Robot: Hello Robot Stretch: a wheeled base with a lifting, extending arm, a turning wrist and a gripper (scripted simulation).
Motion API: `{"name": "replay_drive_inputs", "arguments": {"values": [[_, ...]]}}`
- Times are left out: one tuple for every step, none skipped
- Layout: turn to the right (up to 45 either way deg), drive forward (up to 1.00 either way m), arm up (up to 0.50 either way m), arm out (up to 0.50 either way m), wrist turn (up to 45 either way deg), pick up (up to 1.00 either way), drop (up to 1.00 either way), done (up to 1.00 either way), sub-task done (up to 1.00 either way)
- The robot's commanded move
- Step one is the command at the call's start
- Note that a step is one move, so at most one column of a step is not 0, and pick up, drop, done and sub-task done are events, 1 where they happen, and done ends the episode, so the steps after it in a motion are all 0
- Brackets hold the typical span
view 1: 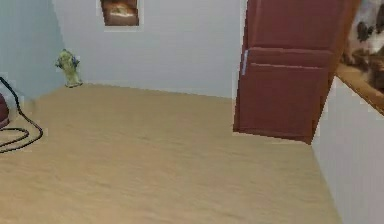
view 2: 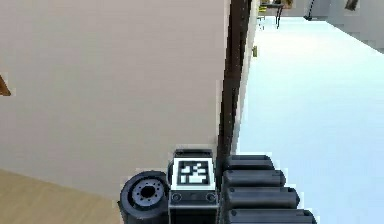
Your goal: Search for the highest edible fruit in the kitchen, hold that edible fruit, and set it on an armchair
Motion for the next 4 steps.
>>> {"name": "replay_drive_inputs", "arguments": {"values": [[-3.0,0.00,0.00,0.00,0.0,0.00,0.00,0.00,0.00],[0.0,1.00,0.00,0.00,0.0,0.00,0.00,0.00,0.00],[0.0,1.00,0.00,0.00,0.0,0.00,0.00,0.00,0.00],[-18.0,0.00,0.00,0.00,0.0,0.00,0.00,0.00,0.00]]}}
